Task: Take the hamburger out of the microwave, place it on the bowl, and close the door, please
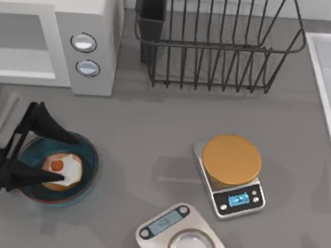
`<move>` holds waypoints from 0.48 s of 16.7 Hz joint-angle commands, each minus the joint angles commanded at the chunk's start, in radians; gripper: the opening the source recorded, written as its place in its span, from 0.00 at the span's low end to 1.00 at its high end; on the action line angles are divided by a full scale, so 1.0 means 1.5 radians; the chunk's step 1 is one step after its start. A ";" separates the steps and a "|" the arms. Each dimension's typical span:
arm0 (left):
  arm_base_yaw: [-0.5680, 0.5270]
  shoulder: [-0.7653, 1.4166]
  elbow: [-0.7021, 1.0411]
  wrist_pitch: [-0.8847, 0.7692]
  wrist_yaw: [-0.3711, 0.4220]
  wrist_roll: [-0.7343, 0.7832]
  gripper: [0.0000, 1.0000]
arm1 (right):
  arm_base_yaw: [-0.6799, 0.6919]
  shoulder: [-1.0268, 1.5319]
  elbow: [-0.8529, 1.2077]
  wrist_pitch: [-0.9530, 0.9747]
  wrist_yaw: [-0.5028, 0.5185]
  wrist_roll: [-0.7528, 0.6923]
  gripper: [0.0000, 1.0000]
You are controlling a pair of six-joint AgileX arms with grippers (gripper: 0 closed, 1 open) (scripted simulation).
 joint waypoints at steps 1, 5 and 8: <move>0.011 -0.038 0.003 -0.052 -0.004 -0.003 1.00 | 0.000 0.000 0.000 0.000 0.000 0.000 1.00; 0.006 -0.079 -0.025 -0.013 -0.017 -0.043 1.00 | 0.000 0.000 0.000 0.000 0.000 0.000 1.00; -0.005 -0.183 -0.090 0.087 -0.055 -0.147 1.00 | 0.000 0.000 0.000 0.000 0.000 0.000 1.00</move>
